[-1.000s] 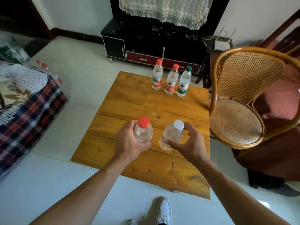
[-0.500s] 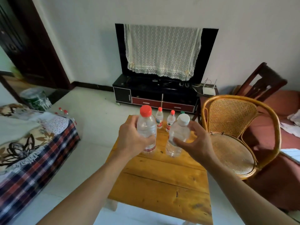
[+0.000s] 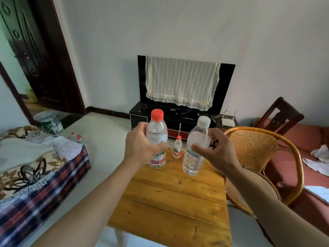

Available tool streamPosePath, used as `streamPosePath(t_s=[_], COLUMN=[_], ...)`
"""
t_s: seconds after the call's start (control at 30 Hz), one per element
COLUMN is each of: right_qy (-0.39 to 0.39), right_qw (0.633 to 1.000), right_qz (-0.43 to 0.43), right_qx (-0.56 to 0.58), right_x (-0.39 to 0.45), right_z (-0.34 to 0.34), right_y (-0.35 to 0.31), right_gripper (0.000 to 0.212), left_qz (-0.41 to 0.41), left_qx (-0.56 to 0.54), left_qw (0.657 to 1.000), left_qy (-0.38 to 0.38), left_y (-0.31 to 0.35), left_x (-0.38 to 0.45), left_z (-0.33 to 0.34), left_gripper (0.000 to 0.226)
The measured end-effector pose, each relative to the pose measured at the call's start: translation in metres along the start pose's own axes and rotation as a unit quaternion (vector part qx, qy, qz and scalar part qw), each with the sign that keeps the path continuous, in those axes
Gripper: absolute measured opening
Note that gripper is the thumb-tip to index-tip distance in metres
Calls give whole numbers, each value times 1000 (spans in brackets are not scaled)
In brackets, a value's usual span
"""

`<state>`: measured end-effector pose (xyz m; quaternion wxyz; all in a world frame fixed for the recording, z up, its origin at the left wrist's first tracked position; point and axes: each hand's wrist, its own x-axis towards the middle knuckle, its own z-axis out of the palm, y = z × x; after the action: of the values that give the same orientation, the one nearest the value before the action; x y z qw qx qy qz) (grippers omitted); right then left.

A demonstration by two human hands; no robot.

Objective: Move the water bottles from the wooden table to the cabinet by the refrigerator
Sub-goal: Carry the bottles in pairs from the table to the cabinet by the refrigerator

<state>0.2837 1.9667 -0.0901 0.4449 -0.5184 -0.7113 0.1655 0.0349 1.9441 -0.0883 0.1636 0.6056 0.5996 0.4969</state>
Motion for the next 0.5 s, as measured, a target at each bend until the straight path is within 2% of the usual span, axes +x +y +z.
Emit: streamPosePath(t_s=[0.27, 0.5], right_qy=[-16, -27], right_qw=[999, 997], right_qz=[9, 9], right_qx=[27, 73], right_x=[2, 33], right_z=[5, -7], right_y=[-1, 18], right_gripper=[54, 54], left_qz=[-44, -68], left_qx=[6, 38], left_qw=[999, 997], left_qy=[13, 25], left_y=[-1, 5], left_x=[-3, 12], left_z=[-10, 11], left_gripper=[58, 56])
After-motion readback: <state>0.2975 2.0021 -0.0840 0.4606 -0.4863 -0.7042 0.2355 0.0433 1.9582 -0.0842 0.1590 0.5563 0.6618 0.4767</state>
